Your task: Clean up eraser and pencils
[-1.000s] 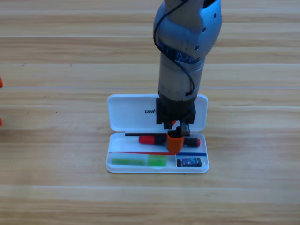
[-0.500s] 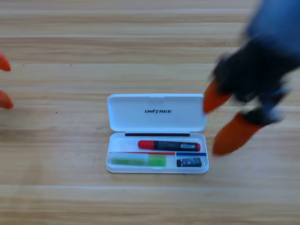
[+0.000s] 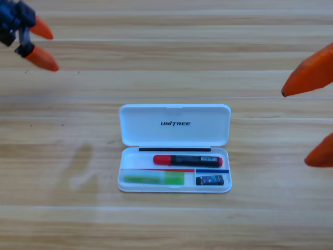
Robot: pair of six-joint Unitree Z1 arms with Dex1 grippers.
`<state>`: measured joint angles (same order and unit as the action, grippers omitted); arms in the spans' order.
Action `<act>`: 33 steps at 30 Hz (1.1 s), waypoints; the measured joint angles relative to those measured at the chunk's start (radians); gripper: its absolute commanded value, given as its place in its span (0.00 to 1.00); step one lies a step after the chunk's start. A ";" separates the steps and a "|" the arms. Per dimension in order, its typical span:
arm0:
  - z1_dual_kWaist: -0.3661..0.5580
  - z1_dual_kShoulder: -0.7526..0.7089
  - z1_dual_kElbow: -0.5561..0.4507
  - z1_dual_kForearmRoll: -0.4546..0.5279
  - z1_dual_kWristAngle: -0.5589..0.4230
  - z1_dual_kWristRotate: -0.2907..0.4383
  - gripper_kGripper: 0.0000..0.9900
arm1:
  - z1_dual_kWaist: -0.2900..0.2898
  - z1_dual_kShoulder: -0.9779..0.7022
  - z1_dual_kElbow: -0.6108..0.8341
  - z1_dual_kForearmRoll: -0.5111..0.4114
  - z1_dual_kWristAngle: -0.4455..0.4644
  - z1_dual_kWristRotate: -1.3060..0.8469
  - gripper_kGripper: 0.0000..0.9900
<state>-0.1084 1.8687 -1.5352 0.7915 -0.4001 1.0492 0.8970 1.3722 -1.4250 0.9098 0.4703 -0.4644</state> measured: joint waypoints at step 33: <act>-0.288 0.203 -0.229 0.000 0.082 -0.148 0.01 | -0.042 -0.056 0.077 -0.047 0.016 0.022 0.89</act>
<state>-0.3964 2.0716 -1.7642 0.7915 -0.3177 0.9017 0.8549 1.3163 -1.3485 0.8626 0.4866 -0.4423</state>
